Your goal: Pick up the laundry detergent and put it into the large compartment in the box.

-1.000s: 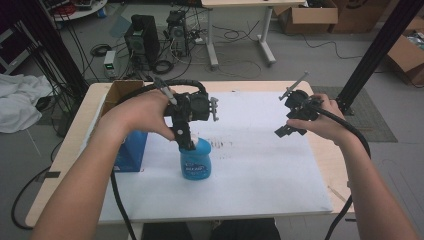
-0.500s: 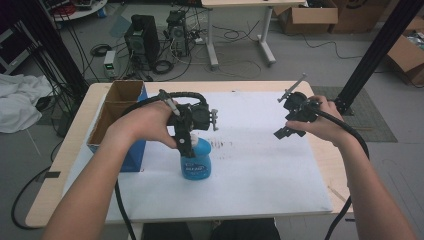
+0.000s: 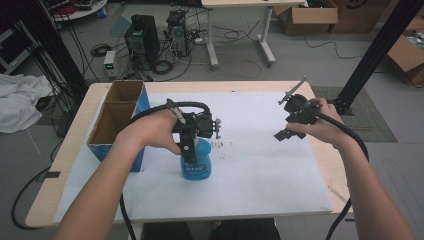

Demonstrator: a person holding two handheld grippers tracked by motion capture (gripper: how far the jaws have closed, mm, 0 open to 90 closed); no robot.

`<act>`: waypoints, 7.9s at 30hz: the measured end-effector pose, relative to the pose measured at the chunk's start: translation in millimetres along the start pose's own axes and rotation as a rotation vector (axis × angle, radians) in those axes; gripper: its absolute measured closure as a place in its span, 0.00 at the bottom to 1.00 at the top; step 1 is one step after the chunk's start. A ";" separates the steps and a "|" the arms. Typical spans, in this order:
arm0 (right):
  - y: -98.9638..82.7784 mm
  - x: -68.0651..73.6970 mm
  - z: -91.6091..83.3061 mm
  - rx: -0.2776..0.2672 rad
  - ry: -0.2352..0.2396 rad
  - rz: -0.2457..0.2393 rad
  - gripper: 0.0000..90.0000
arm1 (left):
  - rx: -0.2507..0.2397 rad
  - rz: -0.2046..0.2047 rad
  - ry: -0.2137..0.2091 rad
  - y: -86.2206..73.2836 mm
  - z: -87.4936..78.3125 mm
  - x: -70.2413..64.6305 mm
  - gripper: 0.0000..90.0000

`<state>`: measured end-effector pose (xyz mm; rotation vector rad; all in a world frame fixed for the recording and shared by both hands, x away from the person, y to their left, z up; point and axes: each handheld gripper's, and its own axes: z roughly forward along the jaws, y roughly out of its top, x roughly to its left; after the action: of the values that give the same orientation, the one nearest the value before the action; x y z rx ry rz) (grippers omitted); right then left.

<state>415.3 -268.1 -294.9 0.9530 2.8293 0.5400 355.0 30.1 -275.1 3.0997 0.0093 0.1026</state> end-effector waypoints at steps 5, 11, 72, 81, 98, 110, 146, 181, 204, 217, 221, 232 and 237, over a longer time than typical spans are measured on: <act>-0.7 -0.1 -0.5 -0.002 -0.001 0.000 0.18 | 0.009 -0.004 0.002 0.1 6.2 0.7 0.17; -2.0 -0.3 -0.9 -0.004 0.000 0.000 0.18 | 0.015 -0.006 0.000 0.3 11.4 0.7 0.17; -4.3 -1.3 0.0 -0.005 0.013 0.004 0.18 | 0.025 -0.037 -0.026 2.2 10.9 5.3 0.37; -5.1 -1.5 0.8 -0.003 0.016 0.005 0.17 | 0.033 -0.044 -0.031 2.9 11.9 7.2 0.42; -5.6 -0.1 -1.1 -0.006 0.023 -0.002 0.18 | 0.054 -0.196 -0.053 -0.7 -14.1 18.4 0.43; -2.1 2.5 -12.6 -0.024 0.021 -0.020 0.17 | 0.020 -0.661 -0.063 -40.6 -89.5 45.3 0.43; -6.8 0.9 -29.1 -0.020 -0.019 -0.027 0.18 | 0.015 -1.655 0.062 -218.7 -162.0 69.6 0.43; -14.6 -3.8 -21.8 -0.011 -0.017 -0.010 0.18 | 0.103 -1.636 -0.047 -227.7 -29.7 76.5 0.43; -13.5 -2.0 -17.5 -0.010 -0.010 -0.014 0.17 | 0.119 -1.613 -0.044 -219.9 -5.5 76.2 0.43; -13.6 -0.7 -15.9 -0.009 -0.003 -0.013 0.17 | 0.115 -1.610 -0.044 -220.0 -0.2 74.5 0.42; -13.0 0.1 -16.4 -0.009 -0.004 -0.017 0.18 | 0.116 -1.601 -0.044 -219.4 0.1 74.0 0.42; -12.9 1.0 -17.8 -0.008 -0.003 -0.017 0.18 | 0.114 -1.593 -0.031 -217.1 0.6 73.7 0.42; -13.6 0.7 -18.6 -0.007 -0.004 -0.014 0.17 | 0.114 -1.587 -0.026 -217.0 0.6 73.3 0.42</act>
<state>403.2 -283.3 -282.6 0.9316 2.8264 0.5451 427.2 247.5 -279.6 2.2138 2.2670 -0.0092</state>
